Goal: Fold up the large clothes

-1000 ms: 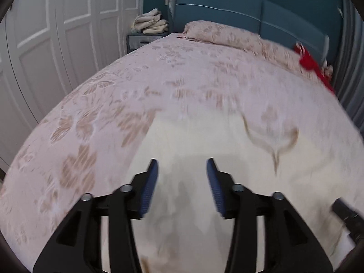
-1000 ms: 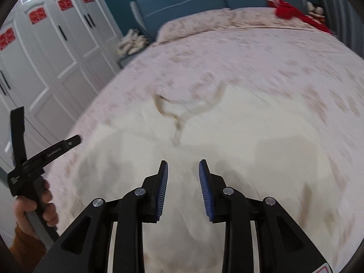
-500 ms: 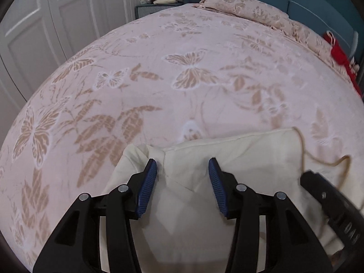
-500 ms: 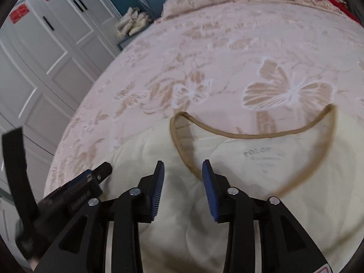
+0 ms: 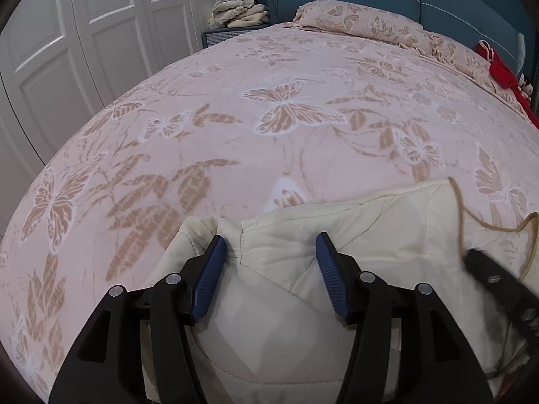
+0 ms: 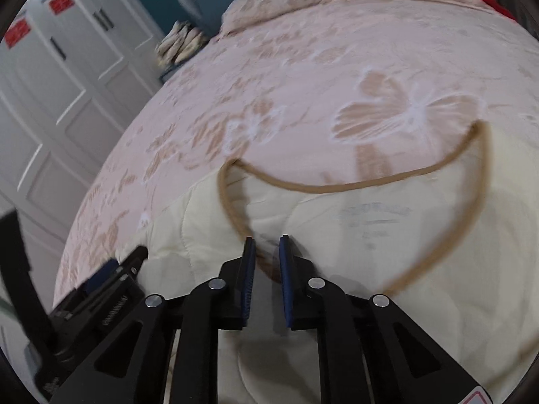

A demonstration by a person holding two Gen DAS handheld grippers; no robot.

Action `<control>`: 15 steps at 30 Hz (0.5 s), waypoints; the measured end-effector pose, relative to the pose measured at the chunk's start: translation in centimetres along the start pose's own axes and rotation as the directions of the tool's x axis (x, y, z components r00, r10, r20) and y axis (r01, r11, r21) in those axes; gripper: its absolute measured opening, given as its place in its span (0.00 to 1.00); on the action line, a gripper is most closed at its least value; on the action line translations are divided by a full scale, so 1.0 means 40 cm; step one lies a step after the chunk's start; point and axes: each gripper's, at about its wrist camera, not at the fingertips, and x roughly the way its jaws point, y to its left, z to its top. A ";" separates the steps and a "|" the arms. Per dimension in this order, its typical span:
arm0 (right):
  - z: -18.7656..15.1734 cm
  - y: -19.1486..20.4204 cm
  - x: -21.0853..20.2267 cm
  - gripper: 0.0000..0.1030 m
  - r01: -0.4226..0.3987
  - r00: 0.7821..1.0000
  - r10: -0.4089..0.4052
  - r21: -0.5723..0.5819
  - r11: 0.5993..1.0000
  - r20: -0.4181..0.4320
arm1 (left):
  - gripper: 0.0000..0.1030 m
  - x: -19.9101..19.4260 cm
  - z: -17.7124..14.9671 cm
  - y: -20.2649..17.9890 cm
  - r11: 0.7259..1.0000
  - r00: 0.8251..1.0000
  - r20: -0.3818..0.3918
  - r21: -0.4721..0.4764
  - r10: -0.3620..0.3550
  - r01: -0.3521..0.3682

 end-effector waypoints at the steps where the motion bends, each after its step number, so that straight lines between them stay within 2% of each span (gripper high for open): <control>1: 0.001 -0.004 -0.029 0.12 0.001 1.000 -0.001 0.005 1.000 0.026 | 0.54 -0.002 0.004 0.001 1.000 1.000 -0.006 0.000 0.000 0.000; 3: 0.006 -0.034 -0.124 0.12 0.000 0.995 -0.001 0.012 1.000 0.096 | 0.54 -0.026 0.015 0.005 1.000 1.000 -0.004 -0.001 -0.008 0.008; 5: 0.011 -0.078 -0.199 0.16 0.035 0.987 -0.037 0.016 0.999 0.154 | 0.54 -0.093 0.031 0.010 0.999 0.998 0.051 -0.010 -0.042 0.043; 6: 0.015 -0.119 -0.241 0.17 0.081 0.979 -0.083 0.020 0.997 0.189 | 0.54 -0.121 0.039 0.007 0.997 0.995 0.069 -0.014 -0.075 0.076; 8: 0.020 -0.184 -0.270 0.19 0.156 0.966 -0.161 0.038 0.987 0.202 | 0.55 -0.179 0.059 -0.035 0.983 0.980 0.078 -0.009 -0.183 0.184; 10: 0.019 -0.269 -0.263 0.20 0.196 0.965 -0.209 0.096 0.976 0.160 | 0.59 -0.199 0.068 -0.101 0.962 0.961 0.040 0.014 -0.274 0.273; 11: 0.016 -0.309 -0.253 0.20 0.197 0.968 -0.215 0.137 0.971 0.130 | 0.62 -0.202 0.067 -0.162 0.938 0.939 -0.004 0.034 -0.344 0.344; 12: 0.011 -0.340 -0.243 0.15 0.189 0.972 -0.209 0.171 0.967 0.109 | 0.64 -0.196 0.063 -0.201 0.923 0.924 -0.038 0.050 -0.379 0.381; 13: 0.009 -0.357 -0.237 0.13 0.183 0.974 -0.204 0.185 0.965 0.099 | 0.64 -0.188 0.054 -0.250 0.909 0.911 -0.078 0.071 -0.406 0.411; 15: 0.004 -0.367 -0.220 0.13 0.176 0.977 -0.193 0.176 0.969 0.086 | 0.64 -0.168 0.022 -0.345 0.895 0.903 -0.136 0.137 -0.408 0.425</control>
